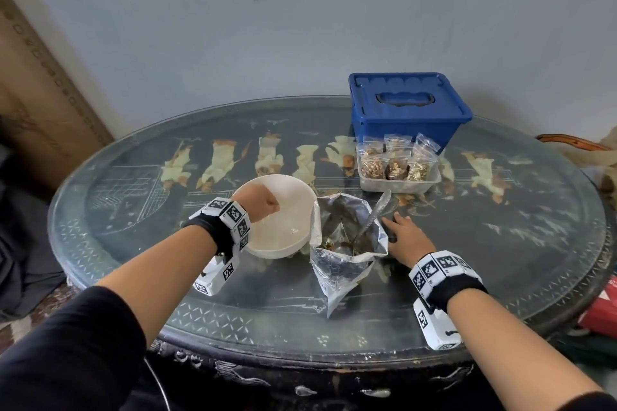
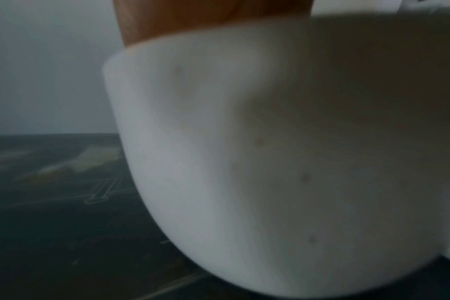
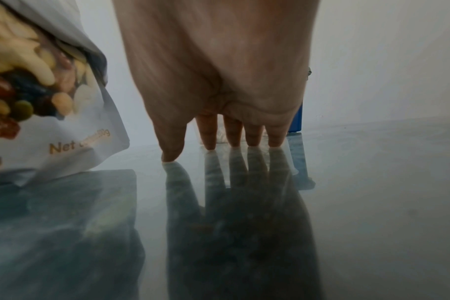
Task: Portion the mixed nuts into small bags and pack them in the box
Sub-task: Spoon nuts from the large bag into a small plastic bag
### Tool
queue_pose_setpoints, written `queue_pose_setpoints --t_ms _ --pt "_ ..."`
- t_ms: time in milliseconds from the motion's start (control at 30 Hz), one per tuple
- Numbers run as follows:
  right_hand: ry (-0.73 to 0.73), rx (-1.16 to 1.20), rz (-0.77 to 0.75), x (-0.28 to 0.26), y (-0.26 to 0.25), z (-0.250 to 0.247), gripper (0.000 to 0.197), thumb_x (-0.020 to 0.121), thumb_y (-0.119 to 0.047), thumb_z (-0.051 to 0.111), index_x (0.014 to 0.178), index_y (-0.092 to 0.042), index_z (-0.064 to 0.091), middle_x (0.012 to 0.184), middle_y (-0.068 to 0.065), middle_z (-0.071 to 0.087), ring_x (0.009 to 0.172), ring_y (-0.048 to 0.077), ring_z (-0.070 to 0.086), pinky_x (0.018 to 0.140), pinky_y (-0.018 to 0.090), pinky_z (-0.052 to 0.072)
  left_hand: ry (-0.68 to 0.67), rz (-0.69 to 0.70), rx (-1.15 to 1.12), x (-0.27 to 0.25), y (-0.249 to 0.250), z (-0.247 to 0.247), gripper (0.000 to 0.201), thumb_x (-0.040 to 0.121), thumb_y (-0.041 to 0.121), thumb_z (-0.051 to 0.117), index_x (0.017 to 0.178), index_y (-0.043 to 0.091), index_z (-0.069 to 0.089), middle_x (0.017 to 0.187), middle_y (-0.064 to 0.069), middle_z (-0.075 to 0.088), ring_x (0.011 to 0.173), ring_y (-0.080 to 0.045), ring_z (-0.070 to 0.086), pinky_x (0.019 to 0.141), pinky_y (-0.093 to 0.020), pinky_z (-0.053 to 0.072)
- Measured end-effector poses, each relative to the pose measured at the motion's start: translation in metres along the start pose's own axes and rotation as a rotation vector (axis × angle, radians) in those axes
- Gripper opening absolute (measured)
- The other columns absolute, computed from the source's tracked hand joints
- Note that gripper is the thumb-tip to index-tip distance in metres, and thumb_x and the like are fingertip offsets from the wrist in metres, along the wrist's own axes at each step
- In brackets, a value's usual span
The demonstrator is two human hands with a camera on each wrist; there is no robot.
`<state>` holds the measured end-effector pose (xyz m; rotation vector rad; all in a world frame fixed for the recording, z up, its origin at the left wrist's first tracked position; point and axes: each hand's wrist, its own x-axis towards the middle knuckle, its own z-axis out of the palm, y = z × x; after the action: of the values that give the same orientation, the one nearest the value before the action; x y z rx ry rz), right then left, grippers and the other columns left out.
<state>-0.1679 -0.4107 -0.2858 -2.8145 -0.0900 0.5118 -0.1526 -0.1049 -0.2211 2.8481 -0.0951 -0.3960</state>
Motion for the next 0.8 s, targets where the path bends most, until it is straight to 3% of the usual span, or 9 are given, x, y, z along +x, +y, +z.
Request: queue_pose_setpoints --t_ms 133,267,400,467,567,700,733,800 --pt "-0.006 0.013 0.004 0.0 0.0 0.0 0.064 0.094 -0.04 0.049 0.148 -0.021 0.023 0.158 0.006 0.008 0.145 0.026 0.006 0.116 0.042 0.016 0.077 -0.026 -0.121 -0.002 0.001 -0.009 0.02 0.091 0.02 0.053 0.102 0.013 0.068 0.108 -0.004 0.065 0.102 -0.022 0.056 0.086 -0.027 0.042" --pt "-0.003 0.032 -0.003 -0.003 -0.002 -0.004 0.061 0.093 -0.038 0.051 0.147 -0.018 0.027 0.157 0.007 0.012 0.144 0.026 0.01 0.116 0.039 0.017 0.099 -0.036 -0.386 -0.005 0.004 -0.018 0.008 0.089 0.013 0.055 0.083 0.01 0.06 0.083 -0.003 0.064 0.081 -0.018 0.059 0.064 -0.021 0.046" --pt "0.148 0.197 0.0 -0.012 -0.003 -0.023 0.045 0.093 -0.027 0.055 0.134 -0.011 0.049 0.143 0.012 0.044 0.13 0.026 0.041 0.105 0.03 0.03 0.105 -0.04 -0.873 -0.017 0.01 -0.034 0.011 0.095 0.011 0.05 0.084 0.011 0.051 0.085 -0.002 0.069 0.071 -0.011 0.068 0.068 -0.029 0.057" --pt "0.262 0.297 -0.02 -0.021 -0.006 -0.045 0.038 0.093 -0.025 0.054 0.128 -0.011 0.055 0.132 0.012 0.055 0.12 0.026 0.051 0.1 0.031 0.036 0.13 -0.002 -0.985 -0.027 0.016 -0.045 0.008 0.095 0.011 0.049 0.087 0.01 0.053 0.089 -0.005 0.069 0.069 -0.01 0.07 0.066 -0.026 0.058" --pt "0.408 0.398 -0.122 -0.04 -0.023 -0.089 0.033 0.095 -0.024 0.05 0.125 -0.012 0.058 0.127 0.007 0.059 0.114 0.019 0.054 0.094 0.027 0.04 0.176 0.043 -1.07 -0.043 0.024 -0.058 0.009 0.094 0.009 0.05 0.09 0.01 0.057 0.093 -0.008 0.07 0.075 -0.013 0.07 0.067 -0.026 0.058" --pt "0.628 0.425 -0.308 -0.069 -0.066 -0.137 0.028 0.094 -0.022 0.053 0.119 -0.014 0.061 0.116 0.001 0.062 0.097 0.003 0.05 0.077 0.006 0.034 0.218 0.065 -1.274 -0.062 0.042 -0.072 0.006 0.094 0.008 0.049 0.095 0.009 0.054 0.089 -0.008 0.071 0.074 -0.016 0.07 0.065 -0.027 0.057" --pt "0.654 0.426 -0.367 -0.076 -0.079 -0.142 0.027 0.093 -0.022 0.055 0.118 -0.014 0.062 0.114 0.0 0.062 0.095 0.002 0.051 0.077 0.004 0.035 0.223 0.075 -1.317 -0.066 0.047 -0.074 0.005 0.095 0.008 0.048 0.095 0.009 0.053 0.086 -0.007 0.072 0.073 -0.017 0.07 0.064 -0.027 0.057" --pt "0.636 0.408 -0.494 -0.089 -0.103 -0.145 0.028 0.09 -0.024 0.059 0.116 -0.016 0.062 0.112 -0.004 0.059 0.097 0.003 0.051 0.085 0.012 0.038 0.239 0.095 -1.371 -0.073 0.057 -0.076 0.007 0.095 0.006 0.047 0.095 0.01 0.053 0.078 -0.004 0.073 0.067 -0.014 0.069 0.061 -0.024 0.057"
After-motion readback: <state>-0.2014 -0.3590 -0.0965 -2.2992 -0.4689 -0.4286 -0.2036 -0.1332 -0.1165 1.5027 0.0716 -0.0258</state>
